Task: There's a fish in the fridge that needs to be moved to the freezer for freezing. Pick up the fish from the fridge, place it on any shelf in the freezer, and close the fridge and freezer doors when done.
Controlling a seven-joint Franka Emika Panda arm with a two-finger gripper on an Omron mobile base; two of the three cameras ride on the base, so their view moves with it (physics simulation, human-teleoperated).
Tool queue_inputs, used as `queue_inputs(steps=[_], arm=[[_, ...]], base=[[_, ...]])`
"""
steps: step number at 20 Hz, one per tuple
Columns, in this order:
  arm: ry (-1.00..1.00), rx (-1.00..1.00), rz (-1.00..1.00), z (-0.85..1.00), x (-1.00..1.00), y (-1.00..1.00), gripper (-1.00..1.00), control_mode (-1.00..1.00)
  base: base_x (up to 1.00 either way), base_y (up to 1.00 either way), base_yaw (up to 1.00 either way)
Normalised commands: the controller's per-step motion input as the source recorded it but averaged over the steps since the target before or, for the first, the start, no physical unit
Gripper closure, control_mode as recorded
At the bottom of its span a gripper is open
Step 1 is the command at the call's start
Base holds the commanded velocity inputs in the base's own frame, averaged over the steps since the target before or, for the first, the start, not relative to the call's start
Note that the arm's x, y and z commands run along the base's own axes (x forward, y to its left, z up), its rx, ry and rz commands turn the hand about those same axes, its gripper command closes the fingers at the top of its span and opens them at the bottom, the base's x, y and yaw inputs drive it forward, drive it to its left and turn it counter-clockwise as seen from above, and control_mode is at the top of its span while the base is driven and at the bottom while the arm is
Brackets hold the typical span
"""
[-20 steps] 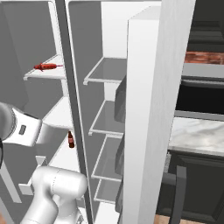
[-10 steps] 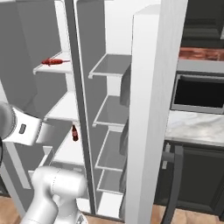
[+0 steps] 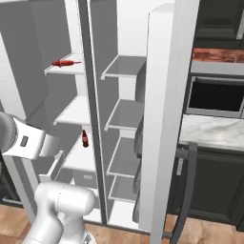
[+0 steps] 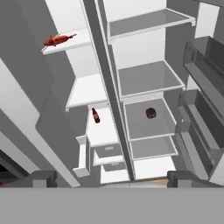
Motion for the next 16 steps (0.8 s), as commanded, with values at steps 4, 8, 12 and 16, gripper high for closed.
queue_inputs(steps=[4, 8, 12, 16], arm=[[0.00, 0.00, 0.00, 0.00, 0.00, 0.00, -1.00, 1.00], [0.00, 0.00, 0.00, 0.00, 0.00, 0.00, -1.00, 1.00], [0.00, 0.00, 0.00, 0.00, 0.00, 0.00, -1.00, 1.00], [0.00, 0.00, 0.00, 0.00, 0.00, 0.00, -1.00, 1.00]], base=[[-0.39, 0.00, 0.00], [-0.57, 0.00, 0.00], [-0.34, 0.00, 0.00], [-0.14, 0.00, 0.00]])
